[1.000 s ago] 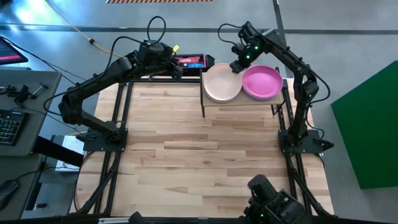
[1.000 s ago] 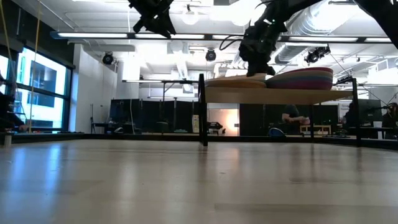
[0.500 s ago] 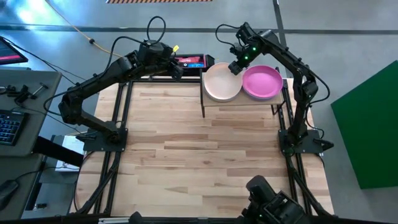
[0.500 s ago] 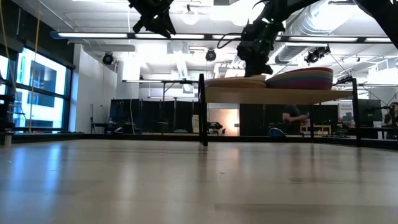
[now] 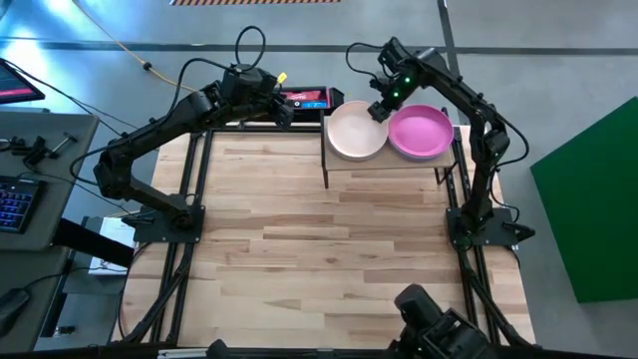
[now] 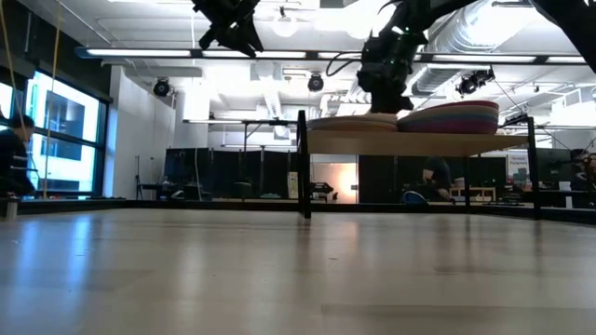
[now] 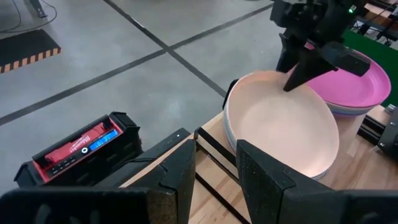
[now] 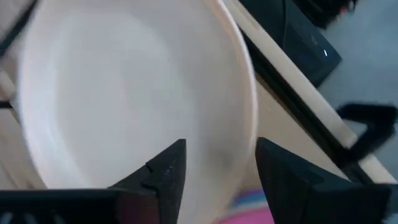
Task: Place and stack plates onto a shelf
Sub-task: Stack the light yellow plate on the light blue plate on the shelf
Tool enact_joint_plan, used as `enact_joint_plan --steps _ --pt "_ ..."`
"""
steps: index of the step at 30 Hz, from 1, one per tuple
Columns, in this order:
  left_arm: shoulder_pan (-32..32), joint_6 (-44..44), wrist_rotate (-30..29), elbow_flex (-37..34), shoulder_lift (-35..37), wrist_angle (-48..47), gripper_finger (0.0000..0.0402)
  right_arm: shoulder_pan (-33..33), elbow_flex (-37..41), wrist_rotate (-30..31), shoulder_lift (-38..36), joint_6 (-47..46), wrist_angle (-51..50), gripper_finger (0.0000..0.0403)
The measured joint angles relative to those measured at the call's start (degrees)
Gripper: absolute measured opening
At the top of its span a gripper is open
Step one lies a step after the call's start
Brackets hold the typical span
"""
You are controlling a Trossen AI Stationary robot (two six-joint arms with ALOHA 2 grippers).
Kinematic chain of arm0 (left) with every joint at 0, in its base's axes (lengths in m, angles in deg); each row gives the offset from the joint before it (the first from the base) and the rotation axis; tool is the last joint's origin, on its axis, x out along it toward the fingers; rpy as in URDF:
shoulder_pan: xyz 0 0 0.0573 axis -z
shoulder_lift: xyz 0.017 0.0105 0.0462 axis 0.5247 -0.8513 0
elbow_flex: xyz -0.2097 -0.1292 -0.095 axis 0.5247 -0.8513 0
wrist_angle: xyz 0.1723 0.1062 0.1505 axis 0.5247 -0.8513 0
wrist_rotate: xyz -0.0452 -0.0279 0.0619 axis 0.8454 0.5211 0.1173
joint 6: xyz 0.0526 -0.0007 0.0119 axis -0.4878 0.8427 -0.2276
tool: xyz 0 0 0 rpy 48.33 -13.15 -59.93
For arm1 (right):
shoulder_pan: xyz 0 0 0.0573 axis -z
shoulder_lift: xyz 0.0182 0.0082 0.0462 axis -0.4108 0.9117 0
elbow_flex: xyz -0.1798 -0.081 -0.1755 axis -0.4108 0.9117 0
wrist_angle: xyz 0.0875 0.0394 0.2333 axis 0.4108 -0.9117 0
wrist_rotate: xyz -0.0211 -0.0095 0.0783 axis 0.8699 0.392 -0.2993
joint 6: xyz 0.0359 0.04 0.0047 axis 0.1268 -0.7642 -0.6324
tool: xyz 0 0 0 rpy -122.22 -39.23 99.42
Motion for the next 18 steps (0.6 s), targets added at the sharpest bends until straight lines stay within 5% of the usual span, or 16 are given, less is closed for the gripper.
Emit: enact_joint_plan --steps 18 --pt "0.0 0.08 -1.66 0.0 -0.01 0.03 0.0103 0.05 -4.57 3.55 -0.07 1.3 -0.84 0.0171"
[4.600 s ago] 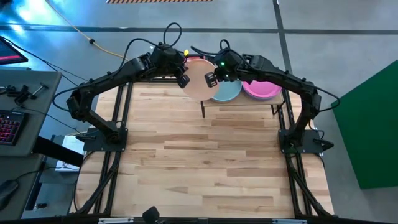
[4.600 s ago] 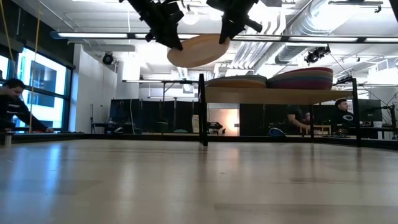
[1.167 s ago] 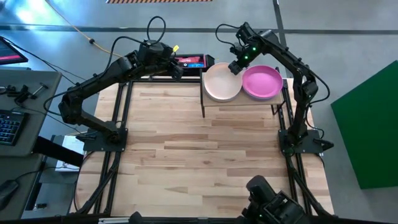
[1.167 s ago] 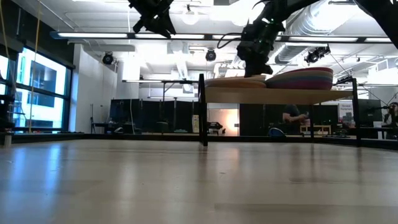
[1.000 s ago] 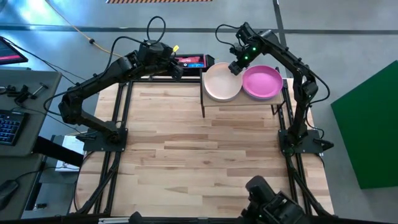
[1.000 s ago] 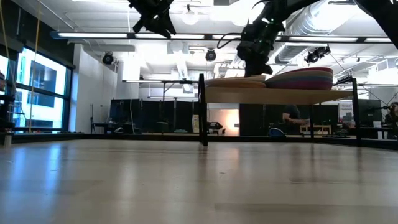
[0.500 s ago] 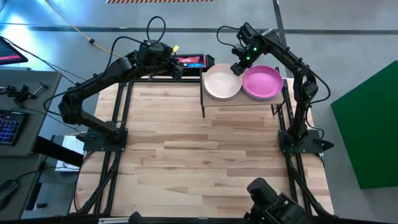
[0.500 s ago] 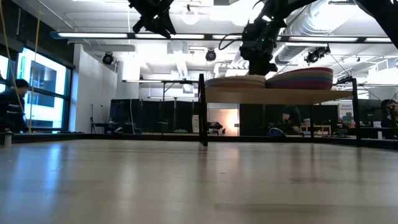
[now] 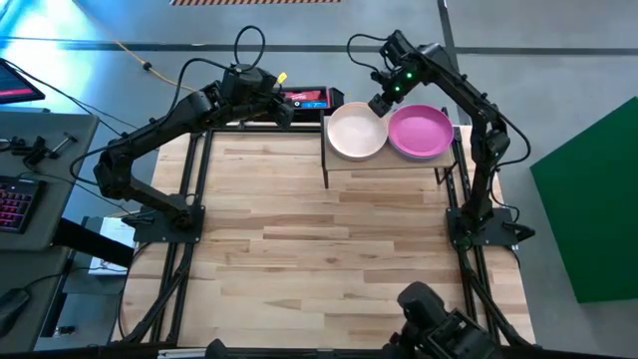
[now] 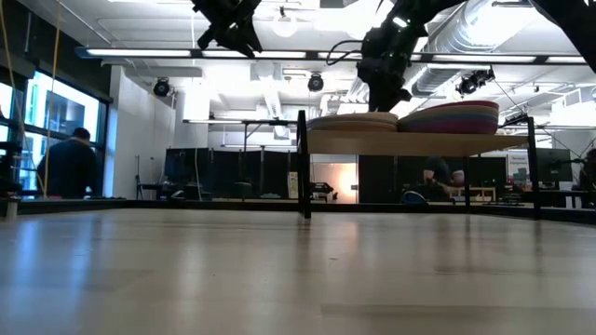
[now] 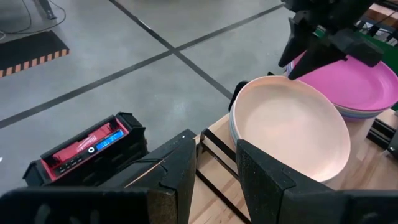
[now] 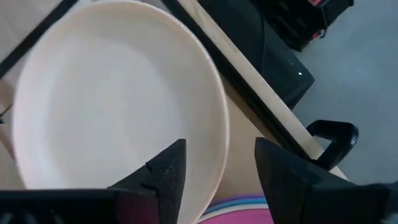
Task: Place and stack plates onto a shelf
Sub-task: Stack the light yellow plate on the light blue plate on the shelf
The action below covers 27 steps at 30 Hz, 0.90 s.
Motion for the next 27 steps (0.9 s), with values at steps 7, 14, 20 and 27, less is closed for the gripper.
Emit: enact_joint_plan --steps 7,14,20,27 --pt "0.0 -0.02 0.0 0.0 0.0 0.0 0.0103 0.02 0.69 2.59 0.0 -1.22 2.52 0.0121" --pt "0.0 -0.02 0.0 0.0 0.0 0.0 0.0103 -0.04 0.69 6.09 0.0 -1.1 2.41 0.0071" --pt "0.0 -0.02 0.0 0.0 0.0 0.0 0.0103 -0.29 1.52 6.56 0.0 -1.44 2.71 0.0066" --pt "0.0 0.54 0.0 0.0 0.0 0.0 0.0103 -1.29 2.83 6.64 0.02 -1.44 3.15 0.0066"
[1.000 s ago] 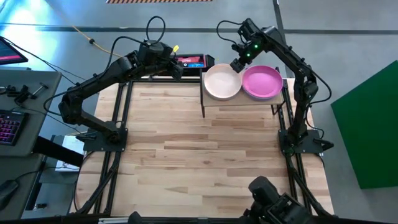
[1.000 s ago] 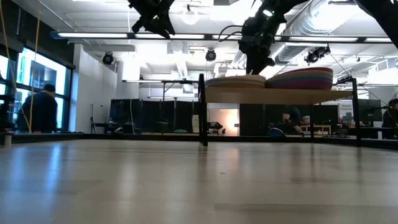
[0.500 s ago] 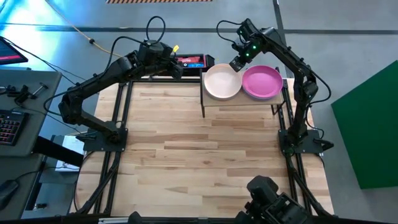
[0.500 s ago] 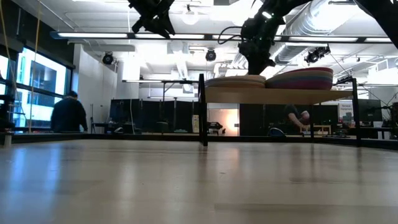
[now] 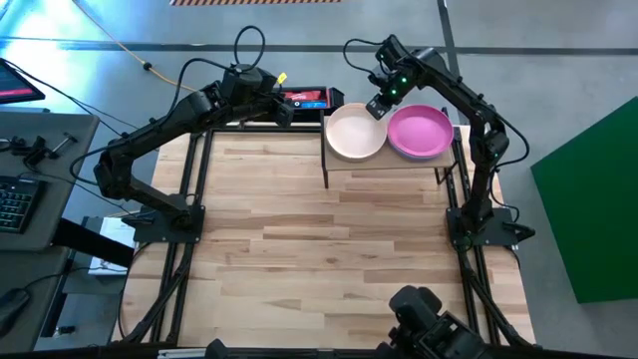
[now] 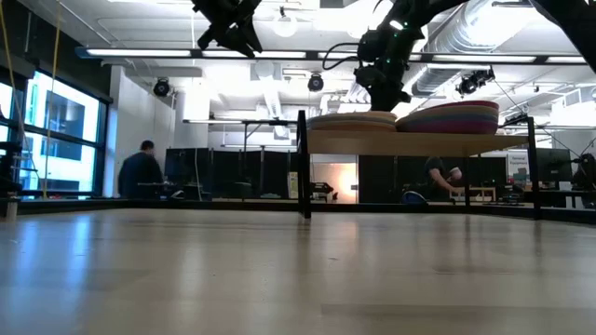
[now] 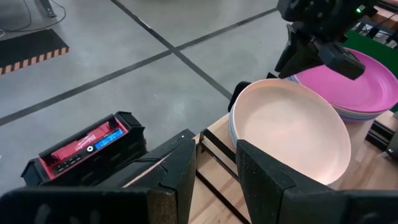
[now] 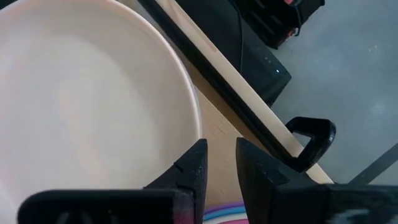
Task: Place and stack plates onto a shelf
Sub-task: Stack the light yellow plate on the light blue plate on the shelf, then return to Home Position
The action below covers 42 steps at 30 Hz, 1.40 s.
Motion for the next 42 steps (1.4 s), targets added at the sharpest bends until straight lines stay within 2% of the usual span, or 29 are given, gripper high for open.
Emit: enact_joint_plan --steps 6,13,16,21,27,29,32,38,42 --pt "0.0 0.25 0.0 0.0 0.0 -0.02 0.0103 -0.97 0.02 0.14 0.0 0.03 0.05 0.0066" --pt "0.0 0.09 0.0 0.0 0.0 -1.91 0.0103 -0.28 0.04 3.64 -0.2 0.26 0.05 0.0066" --pt "0.0 -2.74 0.34 -0.02 0.0 -2.49 0.0103 0.33 0.04 3.14 -1.49 1.01 0.21 0.0066" --pt "0.01 -4.12 2.48 -0.02 0.16 -3.45 0.0103 1.37 0.04 -1.0 -4.6 1.84 0.65 0.0066" --pt "0.87 -4.61 3.23 -0.07 3.38 -8.1 0.0103 2.95 0.04 -13.11 -9.07 -0.97 2.52 0.0066" --pt "1.44 -5.23 3.23 -0.36 5.03 -8.99 0.0103 2.65 0.04 -13.19 -10.42 -2.81 4.04 0.0066" --pt "2.4 -5.23 3.23 -4.39 9.49 -7.01 0.0103 1.4 0.04 -12.82 -12.77 -4.37 6.67 0.0066" --pt "4.92 -4.34 3.26 -20.34 23.03 0.44 0.0103 -2.23 0.28 -12.66 -16.38 -6.23 10.89 0.0066" --pt "6.17 -4.78 3.27 -29.98 33.04 5.52 0.0103 -4.7 5.69 -12.6 -19.56 -8.7 18.83 0.0066"
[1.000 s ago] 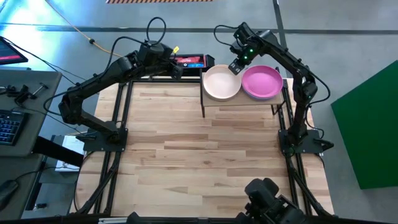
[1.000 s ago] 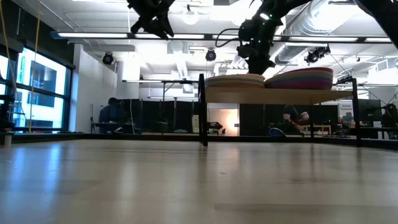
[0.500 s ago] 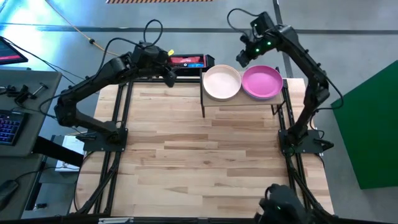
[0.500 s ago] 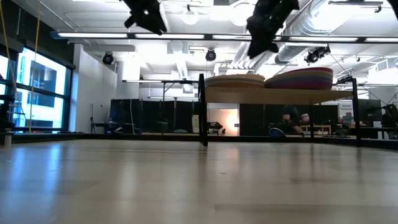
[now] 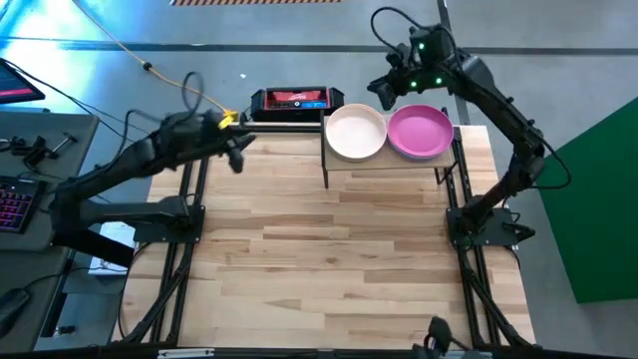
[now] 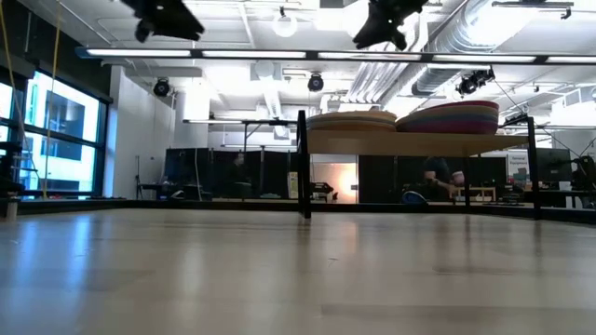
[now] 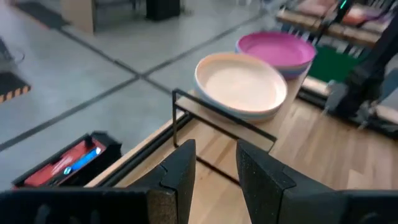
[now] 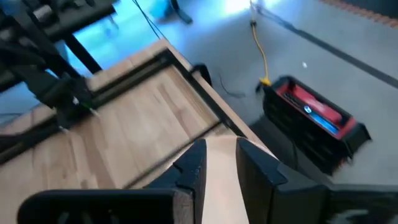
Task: Place and stack plates onto a shelf
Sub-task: Return to Home Position
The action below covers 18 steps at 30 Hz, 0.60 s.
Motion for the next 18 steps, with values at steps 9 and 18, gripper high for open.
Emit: enact_joint_plan --steps 9,18 --pt "1.04 -1.04 0.5 -19.31 21.56 9.18 0.0103 -4.81 24.58 0.07 -10.21 -11.43 25.1 0.0066" --pt "1.02 -2.09 5.38 -33.64 40.12 11.21 0.0103 -10.14 35.75 0.96 -17.5 -16.97 36.4 0.0066"
